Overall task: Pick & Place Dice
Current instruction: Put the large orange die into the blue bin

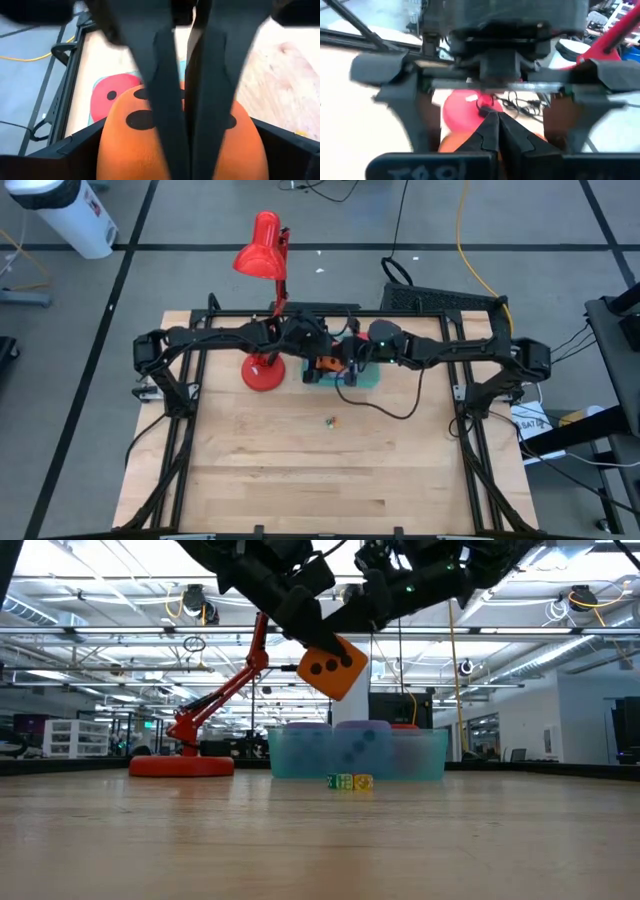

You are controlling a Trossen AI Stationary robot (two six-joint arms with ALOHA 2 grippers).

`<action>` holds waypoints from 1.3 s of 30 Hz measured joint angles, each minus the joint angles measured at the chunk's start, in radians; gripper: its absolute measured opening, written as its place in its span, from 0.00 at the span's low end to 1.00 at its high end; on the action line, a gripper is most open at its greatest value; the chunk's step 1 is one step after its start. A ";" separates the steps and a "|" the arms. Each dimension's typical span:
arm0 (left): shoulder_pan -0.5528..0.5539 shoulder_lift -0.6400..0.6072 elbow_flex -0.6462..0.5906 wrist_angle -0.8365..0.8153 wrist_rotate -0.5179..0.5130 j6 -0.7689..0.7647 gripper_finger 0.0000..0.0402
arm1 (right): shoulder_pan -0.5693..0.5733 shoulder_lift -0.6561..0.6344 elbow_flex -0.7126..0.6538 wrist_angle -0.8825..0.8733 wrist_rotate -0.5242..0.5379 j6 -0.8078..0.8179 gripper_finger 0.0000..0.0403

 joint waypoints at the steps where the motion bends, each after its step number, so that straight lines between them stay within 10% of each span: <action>1: 0.005 0.004 0.001 -0.004 0.002 -0.001 0.99 | 0.004 -0.013 -0.004 0.001 0.003 -0.006 0.00; 39: 0.011 0.027 0.057 -0.045 0.021 0.025 0.99 | -0.064 -0.008 0.000 -0.129 -0.077 0.045 0.00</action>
